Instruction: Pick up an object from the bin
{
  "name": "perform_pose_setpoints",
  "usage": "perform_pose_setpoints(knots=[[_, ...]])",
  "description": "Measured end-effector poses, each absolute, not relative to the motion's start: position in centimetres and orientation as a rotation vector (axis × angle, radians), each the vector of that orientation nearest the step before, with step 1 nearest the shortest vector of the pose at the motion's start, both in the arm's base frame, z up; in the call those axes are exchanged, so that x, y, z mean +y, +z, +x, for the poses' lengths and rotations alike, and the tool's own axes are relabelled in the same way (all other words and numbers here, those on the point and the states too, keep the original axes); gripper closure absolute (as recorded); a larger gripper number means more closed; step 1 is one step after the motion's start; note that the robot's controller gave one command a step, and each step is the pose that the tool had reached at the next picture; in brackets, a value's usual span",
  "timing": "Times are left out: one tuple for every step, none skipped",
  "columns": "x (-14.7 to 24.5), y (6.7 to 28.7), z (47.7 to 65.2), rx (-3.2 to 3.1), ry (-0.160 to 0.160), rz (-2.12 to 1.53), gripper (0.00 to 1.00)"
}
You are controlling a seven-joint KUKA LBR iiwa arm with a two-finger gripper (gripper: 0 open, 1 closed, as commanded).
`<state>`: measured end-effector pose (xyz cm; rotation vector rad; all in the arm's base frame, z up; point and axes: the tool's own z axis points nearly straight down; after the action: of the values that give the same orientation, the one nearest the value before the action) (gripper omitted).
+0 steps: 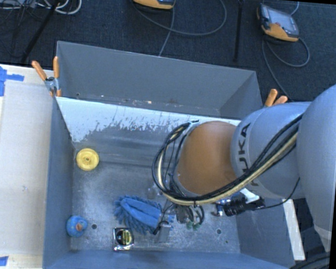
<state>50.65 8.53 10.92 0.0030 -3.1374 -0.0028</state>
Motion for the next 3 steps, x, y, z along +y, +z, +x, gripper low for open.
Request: perform_pose_setpoints(knots=[[8.31,7.98,51.91,-3.138,0.0,-0.089,1.0],[8.31,7.98,51.91,-3.138,0.0,-0.089,0.0],[8.3,7.98,51.91,-3.138,0.0,-0.09,1.0]])
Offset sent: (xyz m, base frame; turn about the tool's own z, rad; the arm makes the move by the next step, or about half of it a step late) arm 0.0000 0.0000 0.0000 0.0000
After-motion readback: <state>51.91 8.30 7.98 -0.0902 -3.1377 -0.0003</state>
